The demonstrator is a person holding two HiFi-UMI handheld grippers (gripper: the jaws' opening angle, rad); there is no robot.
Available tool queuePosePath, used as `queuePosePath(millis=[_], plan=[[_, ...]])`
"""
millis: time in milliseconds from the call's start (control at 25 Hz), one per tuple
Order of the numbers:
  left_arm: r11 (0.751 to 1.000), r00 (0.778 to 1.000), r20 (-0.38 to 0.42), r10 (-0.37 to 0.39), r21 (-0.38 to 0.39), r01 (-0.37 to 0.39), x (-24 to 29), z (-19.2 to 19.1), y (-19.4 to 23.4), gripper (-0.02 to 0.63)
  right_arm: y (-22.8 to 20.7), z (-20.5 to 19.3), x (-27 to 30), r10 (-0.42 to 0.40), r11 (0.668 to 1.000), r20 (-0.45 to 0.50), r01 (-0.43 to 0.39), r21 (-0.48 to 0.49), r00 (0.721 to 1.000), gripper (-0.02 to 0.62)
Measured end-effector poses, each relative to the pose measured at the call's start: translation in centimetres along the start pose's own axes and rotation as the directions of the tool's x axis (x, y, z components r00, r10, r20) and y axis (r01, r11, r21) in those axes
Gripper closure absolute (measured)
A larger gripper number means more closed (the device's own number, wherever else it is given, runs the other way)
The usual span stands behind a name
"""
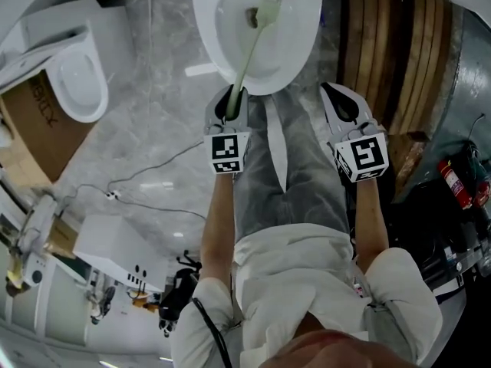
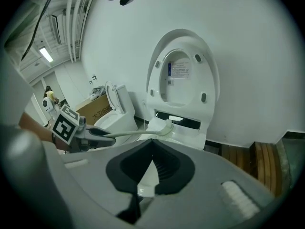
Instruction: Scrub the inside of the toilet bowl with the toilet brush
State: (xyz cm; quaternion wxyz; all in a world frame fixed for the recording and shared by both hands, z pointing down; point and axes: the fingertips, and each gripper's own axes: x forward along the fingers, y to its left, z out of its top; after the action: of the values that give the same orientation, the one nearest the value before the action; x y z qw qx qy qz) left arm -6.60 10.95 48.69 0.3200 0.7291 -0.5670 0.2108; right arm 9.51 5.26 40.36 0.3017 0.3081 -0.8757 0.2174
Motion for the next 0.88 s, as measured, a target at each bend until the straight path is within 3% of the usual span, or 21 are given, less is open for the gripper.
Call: queuePosePath(millis=[360,880], plan=[[0.998,0.997,-0.067,0.029,-0.057,-0.033,4.5,-3.8,0.5,0.5,-1.1,-3.8,3.3,0.025,1.0,-0.047,-0.025,0.009,0.999,0.592],[0.997,0.97,-0.239,-0.034,-0.082,0.015,9.5,-9.5,-1.3,0.5,-0.8,-6.7,6.7,0.094,0.995,-0.093,-0.091,0.029,0.991,0.592]])
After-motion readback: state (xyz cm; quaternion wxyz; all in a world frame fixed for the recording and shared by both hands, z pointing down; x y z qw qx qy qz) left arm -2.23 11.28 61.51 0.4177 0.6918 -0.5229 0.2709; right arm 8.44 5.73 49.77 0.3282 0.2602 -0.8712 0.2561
